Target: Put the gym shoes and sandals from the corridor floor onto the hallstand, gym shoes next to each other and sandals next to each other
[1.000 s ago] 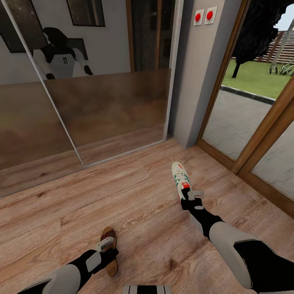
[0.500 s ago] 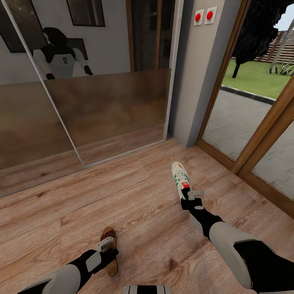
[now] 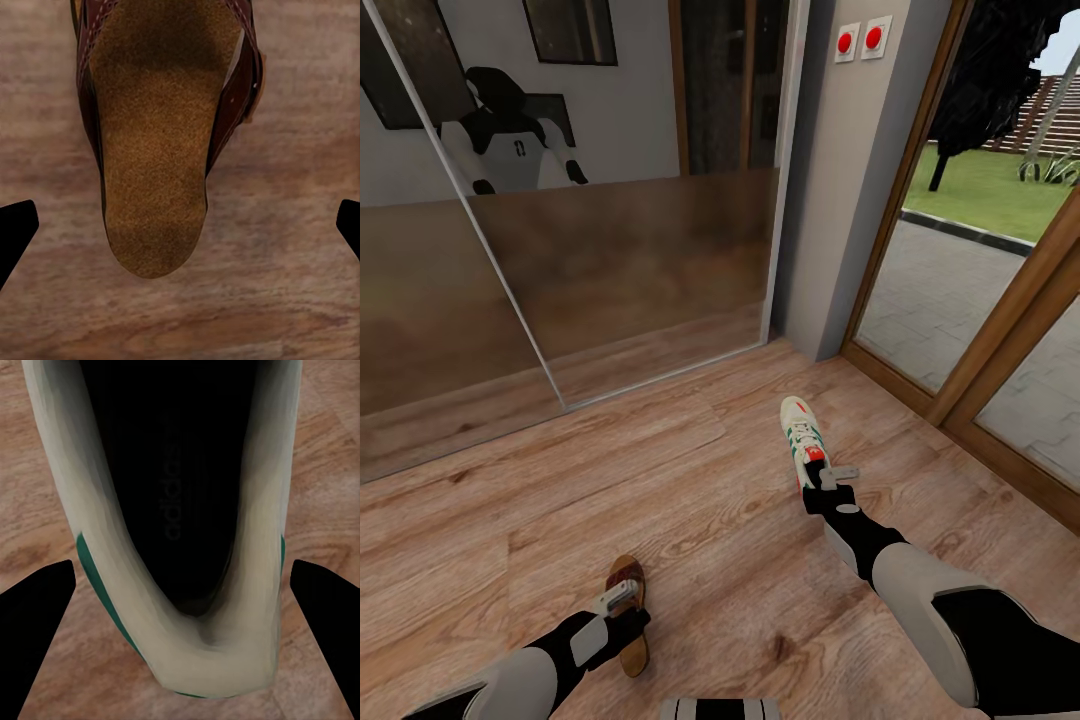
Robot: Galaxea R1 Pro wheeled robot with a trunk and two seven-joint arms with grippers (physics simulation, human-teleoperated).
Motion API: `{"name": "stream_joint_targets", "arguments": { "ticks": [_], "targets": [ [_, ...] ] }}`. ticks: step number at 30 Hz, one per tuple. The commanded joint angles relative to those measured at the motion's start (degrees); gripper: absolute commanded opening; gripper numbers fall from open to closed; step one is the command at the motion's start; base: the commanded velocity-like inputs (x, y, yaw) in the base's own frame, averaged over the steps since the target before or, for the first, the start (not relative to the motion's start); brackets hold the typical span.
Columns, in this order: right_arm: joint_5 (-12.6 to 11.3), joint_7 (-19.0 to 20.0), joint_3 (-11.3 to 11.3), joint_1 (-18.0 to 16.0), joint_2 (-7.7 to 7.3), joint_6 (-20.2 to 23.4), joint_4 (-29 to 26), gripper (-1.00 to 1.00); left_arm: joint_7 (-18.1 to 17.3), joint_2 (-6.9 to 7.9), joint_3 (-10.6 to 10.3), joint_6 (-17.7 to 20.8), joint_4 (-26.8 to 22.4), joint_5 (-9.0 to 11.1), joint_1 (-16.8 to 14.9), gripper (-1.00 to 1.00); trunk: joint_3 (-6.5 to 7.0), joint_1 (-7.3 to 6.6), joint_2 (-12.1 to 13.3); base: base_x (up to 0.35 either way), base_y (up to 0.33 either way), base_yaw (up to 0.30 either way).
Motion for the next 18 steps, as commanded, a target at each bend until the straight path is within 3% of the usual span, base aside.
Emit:
{"name": "stream_joint_targets", "arguments": {
  "ticks": [1, 18],
  "targets": [
    [0.03, -0.32, 0.39, -0.04, 0.01, -0.11, 0.07, -1.00, 0.28, -0.03, -0.01, 0.36, -0.16, 0.60, 0.01, 1.00, -0.04, -0.01, -0.02, 0.000, 0.000, 0.000],
    [0.03, -0.32, 0.40, -0.04, 0.01, -0.11, 0.07, -1.00, 0.37, 0.04, -0.07, 0.36, -0.30, 0.60, 0.00, 1.00, -0.04, -0.01, -0.02, 0.000, 0.000, 0.000]
  ]
}}
